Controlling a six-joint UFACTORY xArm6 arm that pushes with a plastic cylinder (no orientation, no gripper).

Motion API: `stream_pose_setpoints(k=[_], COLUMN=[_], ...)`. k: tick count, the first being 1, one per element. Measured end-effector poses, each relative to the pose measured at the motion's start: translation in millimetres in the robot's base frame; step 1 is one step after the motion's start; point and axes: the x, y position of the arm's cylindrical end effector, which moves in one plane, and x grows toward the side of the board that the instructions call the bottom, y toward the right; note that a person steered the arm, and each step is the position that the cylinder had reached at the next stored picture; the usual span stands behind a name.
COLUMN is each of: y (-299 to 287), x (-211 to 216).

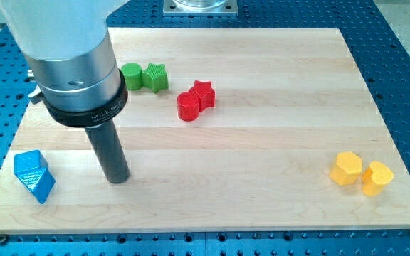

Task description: Move your arm diagonally top right to the blue blocks

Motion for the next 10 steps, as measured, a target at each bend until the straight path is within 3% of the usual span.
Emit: stream_pose_setpoints(k=[5,10], y=[3.5,2.6], x=[-30.0,-27.0])
